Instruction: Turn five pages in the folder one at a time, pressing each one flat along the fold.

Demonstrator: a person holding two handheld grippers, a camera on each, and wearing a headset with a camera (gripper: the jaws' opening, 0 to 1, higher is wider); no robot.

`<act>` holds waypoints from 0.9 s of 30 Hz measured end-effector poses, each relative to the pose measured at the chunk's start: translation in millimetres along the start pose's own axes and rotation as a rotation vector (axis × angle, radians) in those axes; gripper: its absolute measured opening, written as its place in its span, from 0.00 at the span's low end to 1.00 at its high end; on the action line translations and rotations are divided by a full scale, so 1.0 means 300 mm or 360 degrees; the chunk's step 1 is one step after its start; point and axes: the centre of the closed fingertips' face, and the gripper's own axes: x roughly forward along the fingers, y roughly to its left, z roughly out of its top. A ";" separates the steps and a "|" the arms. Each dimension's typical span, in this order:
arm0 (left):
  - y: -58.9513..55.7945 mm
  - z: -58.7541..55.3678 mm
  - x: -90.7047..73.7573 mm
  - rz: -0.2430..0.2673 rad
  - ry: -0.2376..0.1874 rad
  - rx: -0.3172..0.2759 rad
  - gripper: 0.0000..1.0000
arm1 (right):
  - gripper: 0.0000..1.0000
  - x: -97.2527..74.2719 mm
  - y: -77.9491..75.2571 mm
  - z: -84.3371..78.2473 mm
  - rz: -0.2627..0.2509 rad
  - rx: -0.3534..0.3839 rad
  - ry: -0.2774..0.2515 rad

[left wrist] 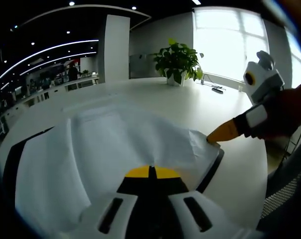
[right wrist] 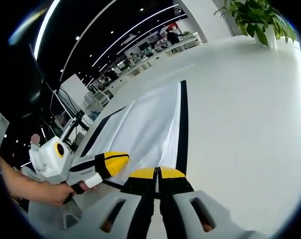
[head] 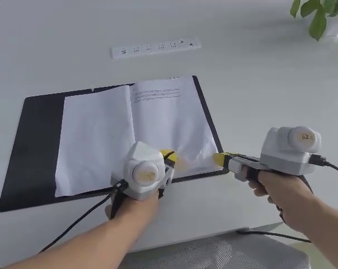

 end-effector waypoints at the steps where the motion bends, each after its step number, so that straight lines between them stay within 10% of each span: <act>1: 0.000 0.000 0.000 0.0000 0.0001 0.0002 0.00 | 0.00 0.000 0.001 0.001 0.0004 0.0002 -0.0002; 27: 0.046 0.081 -0.139 -0.0070 -0.0045 -0.0168 0.18 | 0.00 -0.073 0.121 0.091 0.0079 -0.0171 -0.0137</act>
